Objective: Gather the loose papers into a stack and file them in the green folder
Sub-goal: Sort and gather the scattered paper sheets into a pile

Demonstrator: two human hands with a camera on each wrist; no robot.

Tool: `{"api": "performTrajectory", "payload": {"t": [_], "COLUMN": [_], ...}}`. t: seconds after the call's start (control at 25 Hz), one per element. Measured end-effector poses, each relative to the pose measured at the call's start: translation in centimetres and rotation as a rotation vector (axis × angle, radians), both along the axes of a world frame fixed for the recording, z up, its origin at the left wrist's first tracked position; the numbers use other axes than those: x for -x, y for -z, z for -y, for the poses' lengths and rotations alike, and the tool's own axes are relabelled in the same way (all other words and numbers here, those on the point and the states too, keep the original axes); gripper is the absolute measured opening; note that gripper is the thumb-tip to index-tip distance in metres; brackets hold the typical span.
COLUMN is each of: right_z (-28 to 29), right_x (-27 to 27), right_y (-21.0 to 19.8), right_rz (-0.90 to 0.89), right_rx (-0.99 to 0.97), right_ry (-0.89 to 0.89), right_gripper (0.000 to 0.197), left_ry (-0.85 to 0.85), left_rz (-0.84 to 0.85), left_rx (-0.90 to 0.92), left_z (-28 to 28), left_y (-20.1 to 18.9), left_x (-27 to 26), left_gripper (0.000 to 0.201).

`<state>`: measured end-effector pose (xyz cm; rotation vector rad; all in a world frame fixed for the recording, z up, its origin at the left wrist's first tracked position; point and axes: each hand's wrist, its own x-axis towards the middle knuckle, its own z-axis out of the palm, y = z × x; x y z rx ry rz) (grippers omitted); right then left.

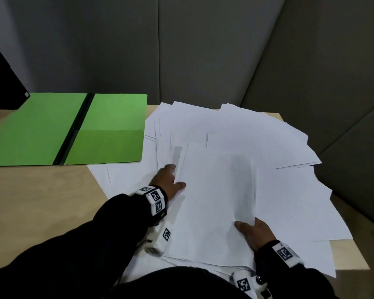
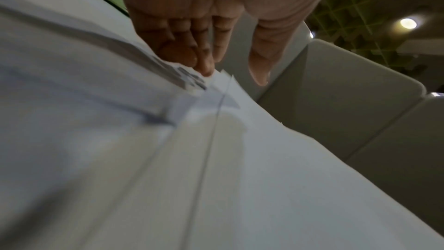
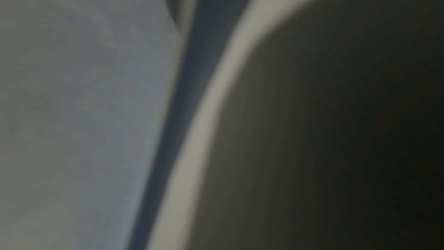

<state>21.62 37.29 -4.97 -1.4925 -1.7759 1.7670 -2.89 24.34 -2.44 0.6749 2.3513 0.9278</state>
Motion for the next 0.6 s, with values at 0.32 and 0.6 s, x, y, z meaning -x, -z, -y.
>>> {"api": "performTrajectory", "payload": {"t": [0.32,0.6], "right_z": [0.0,-0.1], "right_x": [-0.3,-0.4], "right_y": [-0.5,0.1], "right_rz": [-0.031,-0.006], "right_rx": [-0.003,-0.020], "right_ry": [-0.006,0.009], "right_gripper": [0.022,0.014], "left_ry": [-0.346,-0.340], "left_rz": [0.056,0.109], "left_rx": [-0.025,0.002], "left_z": [-1.6,-4.2], "left_y": [-0.5,0.1], "left_x": [6.3,7.2], "left_gripper": [0.081,0.078]}}
